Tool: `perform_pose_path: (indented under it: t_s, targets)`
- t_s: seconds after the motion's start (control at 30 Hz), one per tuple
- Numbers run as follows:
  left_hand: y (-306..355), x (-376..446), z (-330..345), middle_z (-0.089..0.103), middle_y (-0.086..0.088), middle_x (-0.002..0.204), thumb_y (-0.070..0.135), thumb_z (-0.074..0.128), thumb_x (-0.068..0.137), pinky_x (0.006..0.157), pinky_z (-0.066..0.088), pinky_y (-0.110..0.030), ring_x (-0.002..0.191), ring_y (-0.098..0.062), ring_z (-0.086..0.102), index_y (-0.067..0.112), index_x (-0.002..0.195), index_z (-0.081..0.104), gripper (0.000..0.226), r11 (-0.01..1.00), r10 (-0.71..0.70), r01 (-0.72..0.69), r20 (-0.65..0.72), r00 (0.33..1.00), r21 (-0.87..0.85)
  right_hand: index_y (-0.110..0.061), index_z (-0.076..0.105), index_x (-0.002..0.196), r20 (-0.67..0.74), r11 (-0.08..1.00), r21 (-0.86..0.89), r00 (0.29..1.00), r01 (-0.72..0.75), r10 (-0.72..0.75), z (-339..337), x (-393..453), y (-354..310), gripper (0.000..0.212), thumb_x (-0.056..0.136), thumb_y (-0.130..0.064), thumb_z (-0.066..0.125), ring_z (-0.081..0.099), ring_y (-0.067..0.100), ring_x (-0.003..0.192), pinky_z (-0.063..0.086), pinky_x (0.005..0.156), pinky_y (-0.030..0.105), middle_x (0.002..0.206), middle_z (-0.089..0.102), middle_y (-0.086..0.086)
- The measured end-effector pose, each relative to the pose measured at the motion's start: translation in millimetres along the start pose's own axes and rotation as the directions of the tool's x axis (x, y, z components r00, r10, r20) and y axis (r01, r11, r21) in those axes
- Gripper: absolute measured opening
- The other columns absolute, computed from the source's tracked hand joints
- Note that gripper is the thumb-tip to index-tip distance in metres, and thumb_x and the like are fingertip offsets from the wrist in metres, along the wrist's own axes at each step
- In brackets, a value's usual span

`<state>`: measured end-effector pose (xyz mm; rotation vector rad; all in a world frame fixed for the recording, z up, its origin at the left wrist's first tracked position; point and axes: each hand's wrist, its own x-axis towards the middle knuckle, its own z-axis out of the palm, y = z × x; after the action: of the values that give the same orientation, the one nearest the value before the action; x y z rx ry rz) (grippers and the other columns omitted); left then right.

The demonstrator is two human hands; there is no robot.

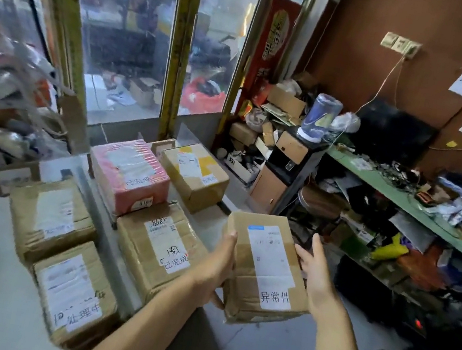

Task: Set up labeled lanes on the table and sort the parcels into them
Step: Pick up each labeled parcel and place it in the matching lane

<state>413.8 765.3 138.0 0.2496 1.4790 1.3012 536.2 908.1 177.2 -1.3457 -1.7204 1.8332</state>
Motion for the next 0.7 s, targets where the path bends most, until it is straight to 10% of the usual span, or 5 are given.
perform_pose_path:
  t_s: [0.13,0.43,0.6,0.7]
  targets:
    - [6.3,40.5,11.8,0.055,-0.009,0.147,0.073,0.014,0.099,0.107,0.039,-0.068,0.137,-0.036,0.047,0.034,0.146,0.049,0.071,0.994,-0.028,0.013,-0.139,0.99,-0.105,-0.021,0.054,0.142,0.144,0.999,-0.033,0.99,0.008,-0.003,-7.9,83.3,3.8,0.063,0.107,-0.061,0.02,0.058,0.004,0.088,0.044,0.07,0.027,0.122,0.066,0.002]
    - [26.9,132.4,10.6,0.063,-0.008,0.131,0.076,0.02,0.097,0.107,0.043,-0.062,0.122,-0.034,0.058,0.032,0.138,0.058,0.072,0.937,-0.152,0.021,-0.354,0.923,-0.349,-0.015,0.065,0.108,0.374,0.971,-0.24,0.923,0.004,0.088,18.3,205.4,-27.2,0.061,0.11,-0.053,0.018,0.069,0.016,0.087,0.052,0.08,0.034,0.1,0.076,-0.002]
    - [38.0,175.9,-2.8,0.07,0.001,0.118,0.084,0.019,0.092,0.108,0.04,-0.063,0.113,-0.026,0.061,0.036,0.122,0.067,0.074,0.906,-0.197,-0.003,-0.427,0.882,-0.424,-0.033,0.069,0.128,0.511,0.96,-0.276,0.852,0.039,0.113,39.8,283.4,-4.9,0.089,0.076,-0.098,0.037,0.067,0.024,0.12,0.044,0.113,0.053,0.124,0.075,-0.002]
    - [47.2,191.8,-6.9,0.069,0.0,0.109,0.081,0.018,0.093,0.109,0.038,-0.065,0.113,-0.027,0.06,0.032,0.122,0.065,0.074,0.902,-0.236,0.031,-0.43,0.871,-0.431,-0.041,0.074,0.112,0.501,0.942,-0.334,0.853,0.036,0.145,50.0,308.9,-4.5,0.075,0.084,-0.094,0.029,0.069,0.024,0.116,0.046,0.11,0.051,0.114,0.077,-0.005]
